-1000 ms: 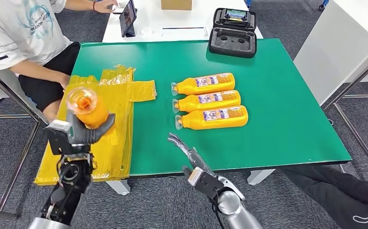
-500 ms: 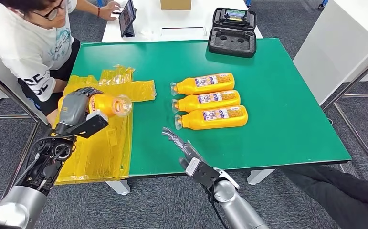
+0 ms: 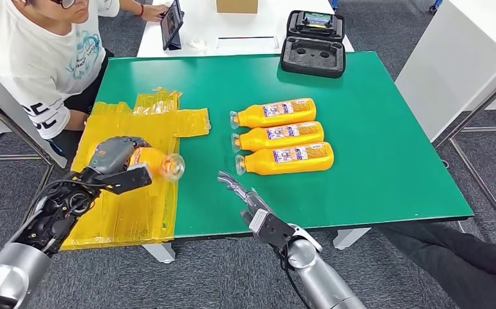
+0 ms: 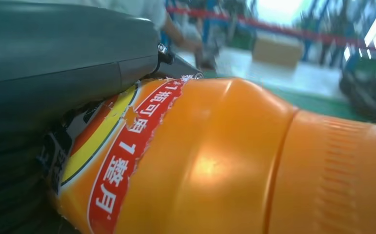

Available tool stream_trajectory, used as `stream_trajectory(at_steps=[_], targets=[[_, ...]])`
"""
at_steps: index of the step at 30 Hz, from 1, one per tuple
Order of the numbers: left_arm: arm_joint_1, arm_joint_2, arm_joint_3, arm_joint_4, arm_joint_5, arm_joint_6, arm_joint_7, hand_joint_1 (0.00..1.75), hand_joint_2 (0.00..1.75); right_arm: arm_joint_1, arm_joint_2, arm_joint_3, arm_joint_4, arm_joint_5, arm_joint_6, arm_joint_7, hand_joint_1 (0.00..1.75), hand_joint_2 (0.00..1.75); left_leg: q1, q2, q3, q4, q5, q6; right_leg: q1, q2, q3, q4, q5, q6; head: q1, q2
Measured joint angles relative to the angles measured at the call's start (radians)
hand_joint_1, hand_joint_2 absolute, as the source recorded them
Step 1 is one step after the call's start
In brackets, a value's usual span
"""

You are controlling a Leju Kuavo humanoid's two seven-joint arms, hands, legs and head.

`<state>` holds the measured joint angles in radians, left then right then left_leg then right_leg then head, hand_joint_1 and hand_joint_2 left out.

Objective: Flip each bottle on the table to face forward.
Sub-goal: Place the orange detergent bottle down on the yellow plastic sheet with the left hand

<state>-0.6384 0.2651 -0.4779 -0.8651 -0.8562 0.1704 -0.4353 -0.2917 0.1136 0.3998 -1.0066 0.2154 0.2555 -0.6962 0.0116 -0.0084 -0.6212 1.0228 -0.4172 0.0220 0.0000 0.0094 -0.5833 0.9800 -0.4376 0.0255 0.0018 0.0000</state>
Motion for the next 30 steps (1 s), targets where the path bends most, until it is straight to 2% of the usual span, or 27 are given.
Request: stream_trajectory(at_steps=[5, 10, 12, 16, 20, 26, 30], targets=[[-0.041, 0.027, -0.05, 0.036, 0.054, -0.097, -0.008, 1.73, 1.75, 0.001, -0.004, 0.0, 0.007, 0.008, -0.006, 0.0, 0.0, 0.0, 0.0, -0.001, 0.0, 0.0, 0.0, 0.0, 0.0, 0.0, 0.0, 0.0, 0.0, 0.0, 0.0, 0.0], [-0.13, 0.035, -0.132, 0.139, 0.049, -0.249, -0.03, 1.73, 1.75, 0.008, -0.01, 0.0, 0.005, 0.022, -0.005, 0.001, 0.0, 0.0, 0.0, 0.0, 0.0, 0.0, 0.0, 0.0, 0.0, 0.0, 0.0, 0.0, 0.0, 0.0, 0.0, 0.0], [-0.157, 0.037, -0.156, 0.175, 0.049, -0.271, -0.032, 1.74, 1.75, 0.01, -0.011, 0.0, 0.005, 0.026, -0.004, 0.001, 0.0, 0.0, 0.0, 0.0, 0.0, 0.0, 0.0, 0.0, 0.0, 0.0, 0.0, 0.0, 0.0, 0.0, 0.0, 0.0], [-0.196, 0.035, -0.188, 0.247, 0.049, -0.243, -0.002, 1.75, 1.75, 0.015, -0.011, -0.001, 0.002, 0.033, -0.005, 0.004, 0.0, 0.0, 0.0, 0.0, 0.0, 0.0, 0.0, 0.0, 0.0, 0.0, -0.001, 0.0, 0.0, 0.0, 0.0, 0.0], [-0.215, 0.028, -0.207, 0.305, 0.03, -0.179, 0.064, 1.75, 1.75, 0.027, -0.011, -0.004, -0.006, 0.034, -0.005, 0.004, 0.0, 0.0, 0.0, 0.0, 0.0, 0.0, 0.0, 0.0, 0.0, 0.0, -0.001, 0.0, 0.0, 0.0, 0.0, 0.0], [-0.217, 0.012, -0.233, 0.371, -0.034, -0.089, 0.194, 1.75, 1.75, 0.043, -0.011, -0.008, -0.017, 0.047, 0.0, 0.01, 0.0, 0.0, 0.0, 0.0, -0.001, 0.0, 0.0, 0.0, 0.0, 0.001, -0.001, 0.0, 0.0, 0.0, 0.0, 0.0], [-0.214, -0.001, -0.239, 0.397, -0.049, -0.05, 0.233, 1.75, 1.75, 0.043, -0.011, -0.009, -0.017, 0.051, 0.002, 0.013, 0.0, 0.0, 0.0, 0.0, -0.001, 0.0, 0.0, 0.0, 0.0, 0.001, -0.001, 0.0, 0.0, 0.0, 0.0, 0.0]])
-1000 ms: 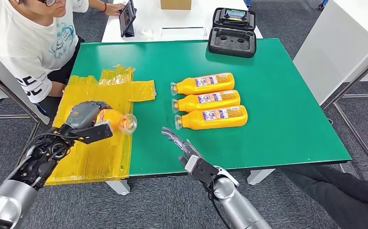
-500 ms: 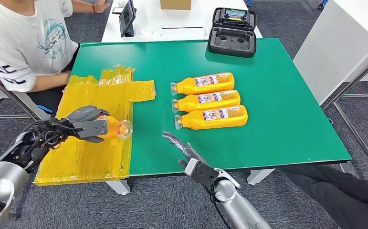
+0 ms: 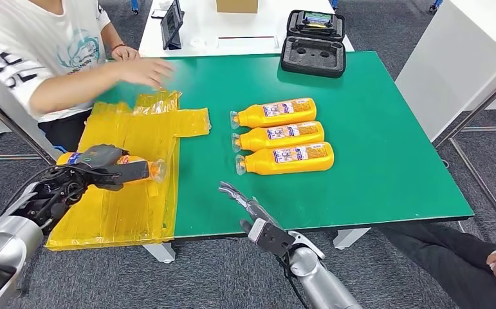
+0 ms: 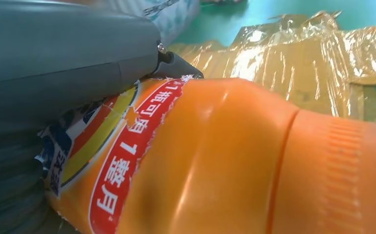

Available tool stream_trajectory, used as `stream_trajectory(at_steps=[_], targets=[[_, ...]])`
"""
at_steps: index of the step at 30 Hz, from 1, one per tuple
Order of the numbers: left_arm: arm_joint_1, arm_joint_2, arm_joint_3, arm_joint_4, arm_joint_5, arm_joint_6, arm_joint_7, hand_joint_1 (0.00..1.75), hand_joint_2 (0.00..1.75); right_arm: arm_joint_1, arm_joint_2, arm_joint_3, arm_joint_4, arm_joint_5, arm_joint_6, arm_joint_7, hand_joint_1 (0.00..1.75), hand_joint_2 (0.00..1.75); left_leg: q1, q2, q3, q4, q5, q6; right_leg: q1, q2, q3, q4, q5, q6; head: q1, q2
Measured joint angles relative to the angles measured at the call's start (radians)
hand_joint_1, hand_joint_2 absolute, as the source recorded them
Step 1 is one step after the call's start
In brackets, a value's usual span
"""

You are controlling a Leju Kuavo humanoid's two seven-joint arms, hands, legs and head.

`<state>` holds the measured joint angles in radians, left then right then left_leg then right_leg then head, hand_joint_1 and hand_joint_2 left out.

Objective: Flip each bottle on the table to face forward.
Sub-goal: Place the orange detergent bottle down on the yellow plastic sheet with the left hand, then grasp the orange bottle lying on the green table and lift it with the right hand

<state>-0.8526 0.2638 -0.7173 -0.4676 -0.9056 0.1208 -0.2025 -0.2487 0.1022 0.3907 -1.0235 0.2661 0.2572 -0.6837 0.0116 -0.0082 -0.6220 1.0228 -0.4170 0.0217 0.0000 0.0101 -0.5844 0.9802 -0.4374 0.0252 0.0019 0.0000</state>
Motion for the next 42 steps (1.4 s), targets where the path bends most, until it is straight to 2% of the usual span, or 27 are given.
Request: stream_trajectory(at_steps=[11, 19, 24, 28, 31, 32, 35, 36, 38, 41, 42], targets=[[0.015, -0.012, -0.008, 0.04, -0.028, -0.022, 0.033, 1.75, 1.75, -0.006, 0.001, 0.0, 0.0, 0.0, 0.003, 0.0, 0.0, 0.0, 0.0, 0.0, 0.0, 0.0, 0.0, 0.0, 0.0, 0.0, 0.0, 0.0, 0.0, 0.0, 0.0, 0.0], [0.005, -0.017, 0.011, 0.069, -0.032, -0.153, -0.038, 1.75, 1.75, -0.037, 0.001, 0.0, 0.022, 0.0, 0.004, -0.008, 0.0, 0.0, 0.0, 0.0, 0.001, 0.0, 0.0, 0.0, 0.0, 0.0, 0.001, 0.001, 0.0, 0.0, 0.0, 0.0], [0.001, -0.027, 0.02, 0.08, -0.034, -0.164, -0.043, 1.75, 1.75, -0.051, 0.002, 0.0, 0.031, -0.002, 0.002, -0.01, 0.0, 0.0, 0.0, 0.0, 0.002, 0.0, 0.0, 0.0, 0.0, 0.0, 0.002, 0.001, 0.0, 0.0, 0.0, 0.0], [0.001, -0.031, 0.024, 0.086, -0.036, -0.165, -0.043, 1.57, 1.75, -0.052, 0.002, 0.0, 0.034, -0.002, 0.001, -0.003, 0.0, 0.0, 0.0, 0.0, 0.002, 0.0, 0.0, 0.0, 0.0, 0.0, 0.002, 0.001, 0.0, 0.0, 0.0, 0.0], [0.001, -0.035, 0.029, 0.089, -0.041, -0.166, -0.043, 1.54, 1.75, -0.051, 0.002, 0.0, 0.034, -0.004, -0.001, 0.007, 0.0, 0.0, 0.0, 0.0, 0.002, 0.0, 0.0, 0.0, 0.0, 0.0, 0.002, 0.001, 0.0, 0.0, 0.0, 0.0], [0.001, -0.036, 0.031, 0.09, -0.042, -0.166, -0.043, 1.32, 1.75, -0.05, 0.002, 0.0, 0.034, -0.005, -0.002, 0.008, 0.0, 0.0, 0.0, 0.0, 0.002, 0.0, 0.0, 0.0, 0.0, 0.0, 0.002, 0.001, 0.0, 0.0, 0.0, 0.0], [0.001, -0.037, 0.035, 0.092, -0.046, -0.166, -0.043, 0.28, 1.75, -0.048, 0.002, 0.0, 0.034, -0.006, -0.003, 0.009, 0.0, 0.0, 0.0, 0.0, 0.002, 0.0, 0.0, 0.0, 0.0, 0.0, 0.002, 0.001, 0.0, 0.0, 0.0, 0.0], [0.002, -0.037, 0.035, 0.093, -0.047, -0.165, -0.043, 0.1, 1.75, -0.046, 0.002, 0.0, 0.033, -0.006, -0.004, 0.009, 0.0, 0.0, 0.0, 0.0, 0.002, 0.0, 0.0, 0.0, 0.0, 0.0, 0.002, 0.001, 0.0, 0.0, 0.0, 0.0], [0.004, -0.037, 0.038, 0.094, -0.049, -0.163, -0.043, 0.0, 1.75, -0.04, 0.002, 0.0, 0.033, -0.007, -0.005, 0.009, 0.0, 0.0, 0.0, -0.001, 0.003, 0.0, 0.0, 0.0, 0.0, 0.0, 0.002, 0.001, 0.0, 0.0, 0.0, 0.0], [0.008, -0.038, 0.043, 0.095, -0.051, -0.162, -0.044, 0.0, 1.75, -0.028, 0.002, 0.0, 0.033, -0.009, -0.008, 0.01, 0.0, 0.0, 0.0, -0.001, 0.003, 0.0, 0.0, 0.0, 0.0, 0.0, 0.003, 0.001, 0.0, 0.0, 0.0, 0.0], [0.008, -0.04, 0.043, 0.095, -0.051, -0.162, -0.044, 0.0, 1.31, -0.026, 0.002, 0.0, 0.031, -0.012, -0.008, 0.014, 0.0, 0.0, 0.0, -0.001, 0.003, 0.0, 0.0, 0.0, 0.0, 0.0, 0.003, 0.001, 0.0, 0.0, 0.0, 0.0]])
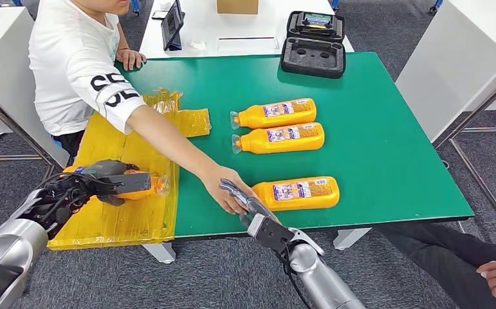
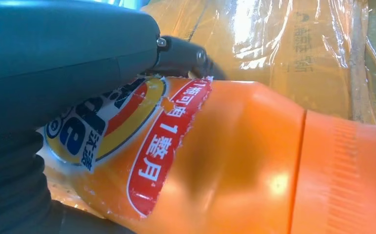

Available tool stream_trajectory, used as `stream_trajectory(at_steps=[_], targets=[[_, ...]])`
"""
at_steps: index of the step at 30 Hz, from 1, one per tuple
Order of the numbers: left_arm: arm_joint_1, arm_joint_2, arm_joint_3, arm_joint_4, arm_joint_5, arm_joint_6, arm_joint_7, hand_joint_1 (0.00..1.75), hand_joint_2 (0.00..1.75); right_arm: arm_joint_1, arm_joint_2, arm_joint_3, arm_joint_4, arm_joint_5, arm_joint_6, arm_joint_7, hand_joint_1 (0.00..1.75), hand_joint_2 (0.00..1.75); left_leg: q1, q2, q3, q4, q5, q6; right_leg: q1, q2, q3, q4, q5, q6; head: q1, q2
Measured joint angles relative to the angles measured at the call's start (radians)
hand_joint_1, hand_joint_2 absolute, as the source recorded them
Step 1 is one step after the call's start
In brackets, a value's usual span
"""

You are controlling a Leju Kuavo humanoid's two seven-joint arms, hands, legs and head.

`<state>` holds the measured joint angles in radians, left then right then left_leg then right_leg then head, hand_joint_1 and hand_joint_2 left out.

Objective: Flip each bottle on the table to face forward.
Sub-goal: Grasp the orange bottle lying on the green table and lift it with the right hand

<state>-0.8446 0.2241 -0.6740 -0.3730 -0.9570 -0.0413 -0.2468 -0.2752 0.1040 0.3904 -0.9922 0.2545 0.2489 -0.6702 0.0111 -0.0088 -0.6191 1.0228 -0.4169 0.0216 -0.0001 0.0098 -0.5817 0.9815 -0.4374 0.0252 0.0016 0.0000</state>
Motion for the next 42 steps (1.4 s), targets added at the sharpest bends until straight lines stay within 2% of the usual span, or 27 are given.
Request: stream_trajectory(at_steps=[3, 10, 19, 28, 42], targets=[[0.001, -0.007, 0.002, 0.001, -0.004, -0.001, 0.0, 0.0, 0.0, 0.002, 0.0, -0.003, -0.007, -0.006, -0.002, 0.014, 0.0, 0.0, 0.0, 0.0, 0.0, 0.0, 0.0, 0.0, 0.0, 0.0, 0.0, 0.0, 0.0, 0.0, 0.0, 0.0], [0.004, -0.014, 0.014, 0.002, -0.002, -0.033, -0.022, 0.0, 0.0, 0.013, -0.001, -0.01, -0.014, -0.006, -0.01, 0.02, 0.0, 0.0, 0.0, 0.0, 0.001, 0.0, 0.0, 0.0, 0.0, 0.0, 0.002, 0.0, 0.0, 0.0, 0.0, 0.0], [0.003, -0.014, 0.064, 0.002, 0.07, -0.11, -0.074, 0.0, 0.0, 0.013, -0.001, -0.01, -0.014, -0.006, -0.014, 0.02, 0.0, 0.0, 0.0, -0.001, 0.003, 0.0, 0.0, -0.001, 0.0, -0.001, 0.003, 0.001, 0.0, 0.0, 0.0, 0.0], [0.003, -0.014, 0.105, 0.003, 0.108, -0.147, -0.09, 0.0, 0.0, 0.006, -0.001, -0.01, -0.01, -0.006, -0.017, 0.031, 0.0, 0.0, 0.0, 0.0, 0.003, 0.0, 0.001, -0.001, 0.0, 0.0, 0.003, 0.001, 0.0, 0.0, 0.0, 0.0], [0.02, -0.013, 0.152, 0.005, 0.148, -0.111, -0.114, 0.0, 0.0, 0.021, -0.001, -0.01, -0.003, -0.004, -0.041, 0.038, 0.0, 0.0, 0.0, 0.0, 0.003, 0.0, 0.001, -0.001, 0.0, 0.0, 0.003, 0.001, 0.0, 0.0, 0.0, 0.0]])
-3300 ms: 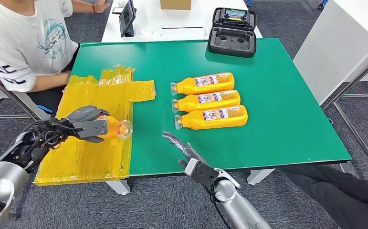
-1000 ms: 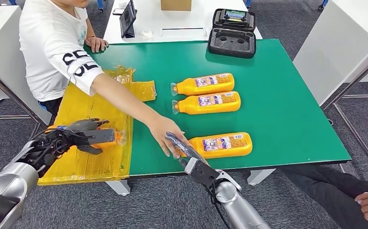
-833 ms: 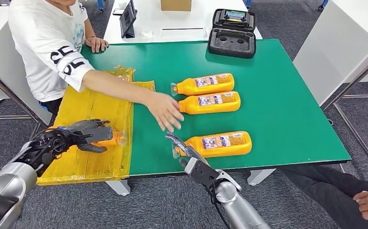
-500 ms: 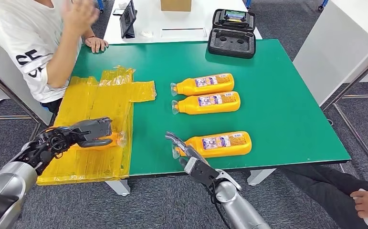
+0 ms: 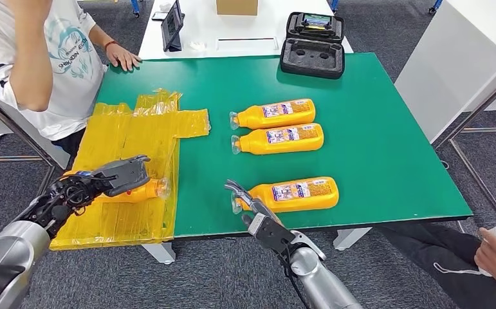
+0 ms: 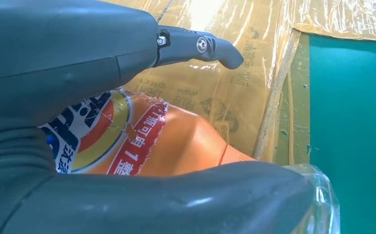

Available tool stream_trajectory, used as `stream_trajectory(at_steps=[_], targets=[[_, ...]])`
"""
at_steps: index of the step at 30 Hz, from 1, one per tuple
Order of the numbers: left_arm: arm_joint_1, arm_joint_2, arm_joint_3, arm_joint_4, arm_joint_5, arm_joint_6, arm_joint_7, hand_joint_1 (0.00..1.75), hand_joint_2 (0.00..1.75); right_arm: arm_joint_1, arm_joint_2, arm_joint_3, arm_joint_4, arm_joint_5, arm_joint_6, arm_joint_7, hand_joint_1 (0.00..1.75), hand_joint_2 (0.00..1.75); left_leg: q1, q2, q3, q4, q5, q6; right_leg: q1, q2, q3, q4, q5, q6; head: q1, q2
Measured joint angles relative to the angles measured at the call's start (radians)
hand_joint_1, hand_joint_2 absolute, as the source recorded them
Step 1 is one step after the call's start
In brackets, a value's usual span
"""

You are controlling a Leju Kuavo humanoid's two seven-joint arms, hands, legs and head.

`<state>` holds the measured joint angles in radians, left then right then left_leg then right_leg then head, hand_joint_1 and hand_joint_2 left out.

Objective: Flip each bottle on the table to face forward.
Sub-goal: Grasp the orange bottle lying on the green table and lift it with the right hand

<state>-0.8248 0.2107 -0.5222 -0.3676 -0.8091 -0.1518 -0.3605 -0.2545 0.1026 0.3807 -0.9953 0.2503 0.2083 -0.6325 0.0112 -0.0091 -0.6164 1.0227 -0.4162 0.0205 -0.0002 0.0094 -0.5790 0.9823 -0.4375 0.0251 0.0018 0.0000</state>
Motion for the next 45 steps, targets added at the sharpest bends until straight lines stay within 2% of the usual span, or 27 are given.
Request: stream_trajectory(at_steps=[5, 8, 13, 17, 20, 23, 26, 29, 34, 37, 41, 45], targets=[[0.007, -0.001, 0.015, 0.0, 0.024, 0.038, -0.025, 0.0, 0.0, 0.001, 0.0, 0.0, 0.0, 0.001, 0.0, 0.005, 0.0, 0.0, 0.0, 0.0, 0.0, 0.0, 0.0, 0.0, 0.0, 0.0, 0.0, 0.0, 0.0, 0.0, 0.0, 0.0], [0.036, -0.011, 0.055, -0.009, 0.102, 0.183, -0.106, 0.0, 0.0, 0.008, 0.0, 0.0, -0.001, 0.007, -0.005, 0.013, 0.0, 0.0, 0.0, 0.0, 0.0, 0.0, 0.0, 0.0, 0.0, 0.0, -0.001, 0.0, 0.0, 0.0, 0.0, 0.0], [0.09, -0.056, 0.179, -0.047, 0.262, 0.441, -0.267, 0.0, 0.0, 0.035, 0.003, 0.0, -0.015, 0.017, -0.017, 0.018, 0.0, 0.0, 0.0, 0.0, -0.002, 0.0, 0.0, 0.0, 0.0, 0.0, -0.003, 0.0, 0.0, 0.0, 0.0, 0.0], [0.124, -0.093, 0.278, -0.102, 0.368, 0.548, -0.332, 0.0, 0.0, 0.048, 0.006, 0.0, -0.024, 0.017, -0.024, 0.018, 0.0, 0.0, 0.0, 0.0, -0.003, 0.0, 0.0, 0.0, 0.0, 0.0, -0.004, 0.0, 0.0, 0.0, 0.0, 0.0], [0.161, -0.107, 0.31, -0.181, 0.459, 0.605, -0.337, 0.0, 0.0, 0.051, 0.008, 0.001, -0.03, 0.016, -0.03, 0.017, 0.0, 0.0, 0.0, 0.001, -0.004, 0.0, 0.0, 0.0, 0.0, 0.0, -0.004, 0.0, 0.0, 0.0, 0.0, 0.0], [0.214, -0.11, 0.311, -0.318, 0.579, 0.729, -0.34, 0.0, 0.0, 0.05, 0.008, 0.002, -0.035, 0.01, -0.037, 0.011, 0.0, 0.0, 0.0, 0.001, -0.004, 0.0, 0.0, 0.0, 0.0, 0.0, -0.005, 0.0, 0.0, 0.0, 0.0, 0.0], [0.265, -0.115, 0.306, -0.474, 0.608, 0.832, -0.341, 0.0, 0.0, 0.039, 0.008, 0.012, -0.035, -0.011, -0.037, 0.007, 0.0, 0.0, 0.0, 0.0, -0.004, 0.0, 0.0, 0.0, 0.0, 0.0, -0.005, 0.0, 0.0, 0.0, 0.0, 0.0], [0.3, -0.13, 0.297, -0.603, 0.608, 0.849, -0.341, 0.0, 0.0, 0.009, 0.007, 0.024, -0.025, -0.029, -0.038, 0.003, 0.0, 0.0, 0.0, 0.0, -0.005, 0.0, 0.0, 0.0, 0.0, 0.0, -0.005, 0.0, 0.0, 0.0, 0.0, 0.0], [0.342, -0.154, 0.269, -0.727, 0.644, 0.85, -0.341, 0.0, 0.0, -0.016, 0.002, 0.042, -0.017, -0.027, -0.063, -0.003, 0.0, 0.0, 0.0, 0.001, -0.005, 0.0, 0.0, 0.0, 0.0, 0.0, -0.005, 0.0, 0.0, 0.0, 0.0, 0.0], [0.401, -0.166, 0.264, -0.819, 0.656, 0.85, -0.341, 0.0, 0.0, -0.037, -0.015, 0.045, -0.029, 0.011, -0.103, 0.035, 0.0, 0.0, -0.001, 0.001, -0.005, 0.0, 0.0, 0.0, 0.0, 0.0, -0.005, 0.0, 0.0, 0.0, 0.0, 0.0], [0.496, -0.171, 0.264, -0.939, 0.702, 0.85, -0.341, 0.0, 0.0, -0.104, -0.061, 0.042, -0.049, 0.062, -0.116, 0.139, 0.0, 1.75, -0.001, 0.001, -0.005, 0.0, 0.0, 0.0, -0.001, 0.0, -0.006, 0.0, 0.0, 0.0, 0.0, 0.0], [0.549, -0.17, 0.264, -0.988, 0.728, 0.85, -0.341, 0.0, 0.0, -0.189, -0.117, 0.034, -0.034, 0.111, -0.09, 0.22, 0.0, 1.75, 0.0, 0.0, -0.005, 0.0, 0.0, 0.0, -0.001, 0.0, -0.006, 0.0, 0.0, 0.0, 0.0, 0.0]])
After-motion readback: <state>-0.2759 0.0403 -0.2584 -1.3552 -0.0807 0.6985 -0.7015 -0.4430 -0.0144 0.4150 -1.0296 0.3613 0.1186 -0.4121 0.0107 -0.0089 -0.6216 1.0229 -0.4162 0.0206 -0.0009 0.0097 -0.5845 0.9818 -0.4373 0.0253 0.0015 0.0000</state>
